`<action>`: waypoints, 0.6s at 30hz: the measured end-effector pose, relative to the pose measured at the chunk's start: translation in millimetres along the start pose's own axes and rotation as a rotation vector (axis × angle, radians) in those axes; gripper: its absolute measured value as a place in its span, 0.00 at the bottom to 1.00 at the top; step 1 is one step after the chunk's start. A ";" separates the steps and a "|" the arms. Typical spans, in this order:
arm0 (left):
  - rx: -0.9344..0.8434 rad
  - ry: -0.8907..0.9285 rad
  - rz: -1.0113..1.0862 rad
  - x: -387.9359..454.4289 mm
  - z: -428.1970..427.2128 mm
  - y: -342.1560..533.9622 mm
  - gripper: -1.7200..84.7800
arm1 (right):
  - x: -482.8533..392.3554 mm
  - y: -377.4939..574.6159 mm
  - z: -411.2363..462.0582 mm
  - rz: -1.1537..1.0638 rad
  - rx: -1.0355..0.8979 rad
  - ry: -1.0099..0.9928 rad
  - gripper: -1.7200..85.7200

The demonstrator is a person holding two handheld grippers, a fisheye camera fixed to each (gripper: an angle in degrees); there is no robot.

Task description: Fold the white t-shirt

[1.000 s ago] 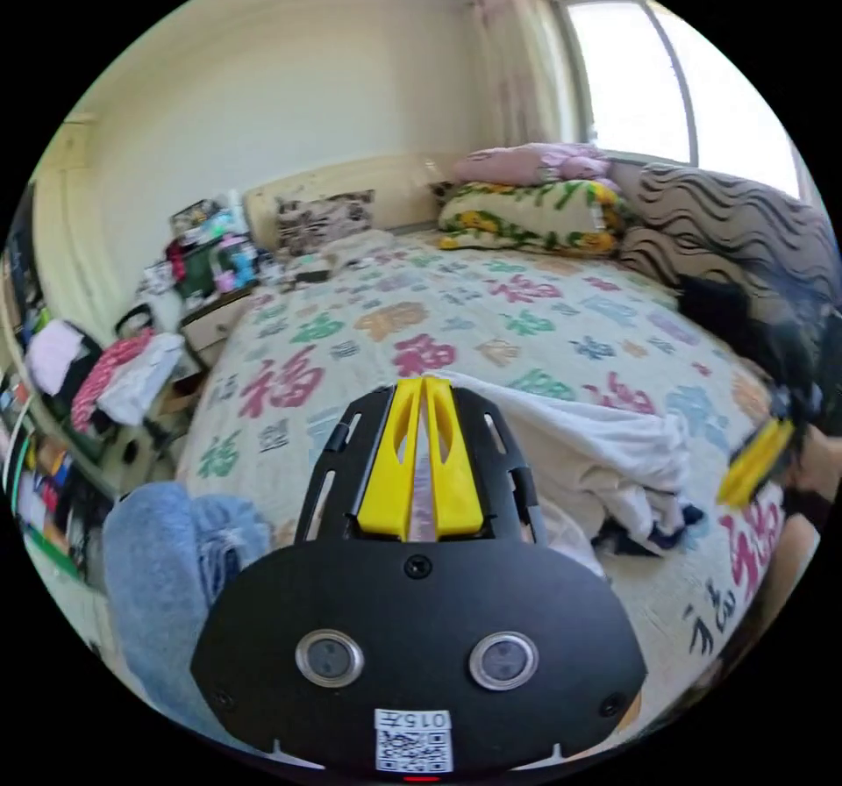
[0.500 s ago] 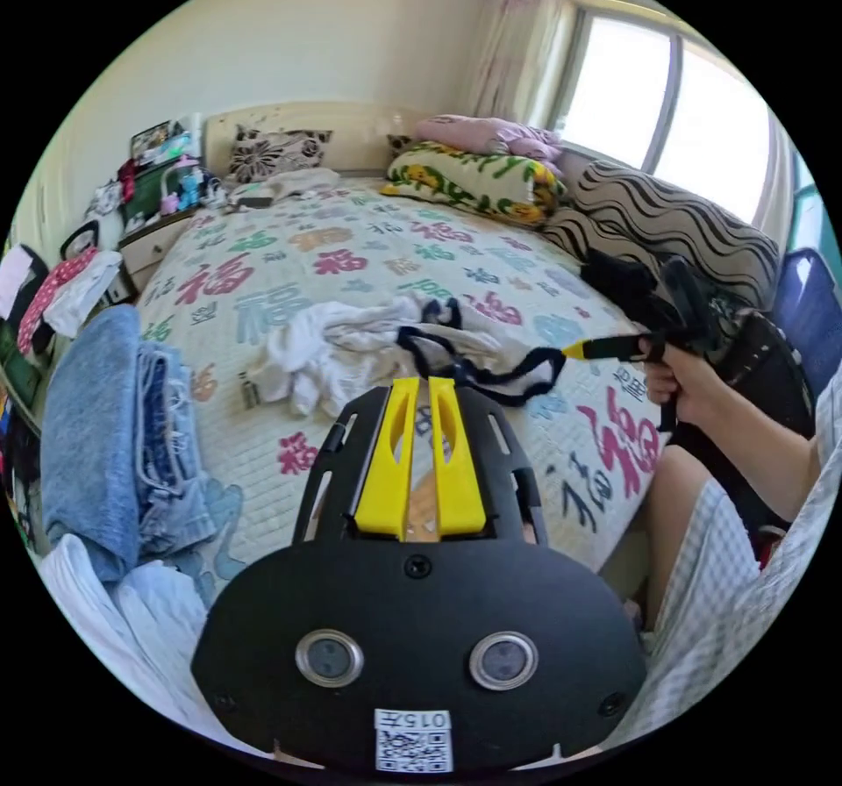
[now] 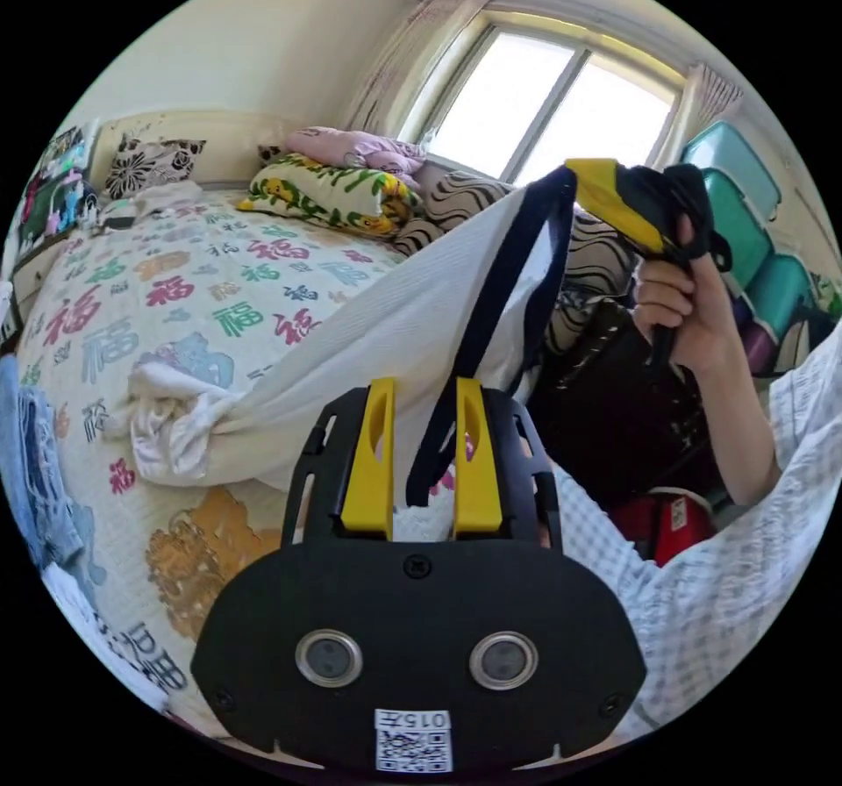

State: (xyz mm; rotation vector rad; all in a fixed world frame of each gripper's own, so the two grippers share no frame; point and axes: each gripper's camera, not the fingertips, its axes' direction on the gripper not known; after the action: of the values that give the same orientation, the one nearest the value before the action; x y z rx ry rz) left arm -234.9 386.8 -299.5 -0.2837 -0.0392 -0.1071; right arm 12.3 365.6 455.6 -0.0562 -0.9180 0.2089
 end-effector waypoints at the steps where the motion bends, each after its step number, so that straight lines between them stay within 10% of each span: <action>1: 0.035 0.017 -0.051 1.0 -16.9 18.2 0.14 | -7.8 7.8 -1.5 0.004 0.008 -0.005 0.01; 18: 0.157 -0.022 -0.340 -22.1 -124.5 99.2 0.13 | -115.2 66.3 -6.4 -0.041 0.063 -0.042 0.01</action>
State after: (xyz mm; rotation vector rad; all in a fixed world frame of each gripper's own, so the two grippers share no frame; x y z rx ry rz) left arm -242.9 448.7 -447.6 -0.1194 -0.1172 -0.4367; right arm -60.7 407.3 352.5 0.0250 -0.9533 0.2012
